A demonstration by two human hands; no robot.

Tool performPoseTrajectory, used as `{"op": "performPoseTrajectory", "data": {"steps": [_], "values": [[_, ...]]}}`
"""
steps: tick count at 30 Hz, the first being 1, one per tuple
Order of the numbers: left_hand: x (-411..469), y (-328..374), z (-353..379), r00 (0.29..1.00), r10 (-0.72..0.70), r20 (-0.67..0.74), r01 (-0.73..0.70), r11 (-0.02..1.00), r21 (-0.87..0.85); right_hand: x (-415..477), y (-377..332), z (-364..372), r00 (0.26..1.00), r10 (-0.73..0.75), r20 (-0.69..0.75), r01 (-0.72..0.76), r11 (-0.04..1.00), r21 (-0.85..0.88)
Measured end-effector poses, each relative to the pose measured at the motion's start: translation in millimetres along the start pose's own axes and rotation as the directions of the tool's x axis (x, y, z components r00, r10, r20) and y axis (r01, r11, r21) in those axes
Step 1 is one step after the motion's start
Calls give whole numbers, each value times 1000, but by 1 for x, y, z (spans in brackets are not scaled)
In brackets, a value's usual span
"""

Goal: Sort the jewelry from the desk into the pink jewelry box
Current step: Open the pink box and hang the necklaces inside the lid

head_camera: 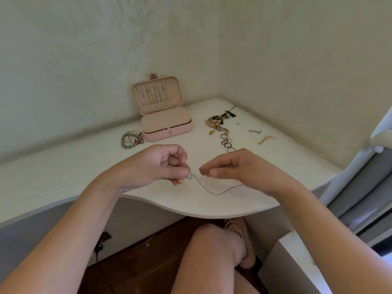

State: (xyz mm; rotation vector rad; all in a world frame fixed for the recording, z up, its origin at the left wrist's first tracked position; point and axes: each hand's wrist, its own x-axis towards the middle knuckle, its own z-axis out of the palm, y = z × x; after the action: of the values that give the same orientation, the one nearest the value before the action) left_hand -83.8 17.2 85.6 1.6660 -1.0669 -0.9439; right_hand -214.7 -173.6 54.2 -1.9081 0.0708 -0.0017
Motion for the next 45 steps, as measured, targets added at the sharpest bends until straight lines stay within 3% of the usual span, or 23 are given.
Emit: {"op": "performPoseTrajectory", "data": {"steps": [7,23,31,34,39,42,45], "values": [[-7,17,-7,999,24,-22,-23,999,29,9,-12,20,994,-109,30,96,955,282],[-10,22,-9,1000,21,13,-21,1000,23,6,-20,23,983,-186,11,176,946,272],[-12,20,-9,999,-11,42,14,997,-81,4,-21,24,968,-249,-34,250,937,245],[-10,17,-11,999,-7,41,10,997,-78,4,-22,26,968,-250,-1,225,873,433],[-9,9,-17,999,43,19,-41,994,-106,11,-14,22,966,-252,65,128,676,725],[-11,6,-26,998,11,64,-5,996,-91,12,-5,12,948,-284,141,61,599,799],[-13,2,-30,987,-24,161,33,998,-58,10,2,3,942,-286,178,27,589,807]]}}
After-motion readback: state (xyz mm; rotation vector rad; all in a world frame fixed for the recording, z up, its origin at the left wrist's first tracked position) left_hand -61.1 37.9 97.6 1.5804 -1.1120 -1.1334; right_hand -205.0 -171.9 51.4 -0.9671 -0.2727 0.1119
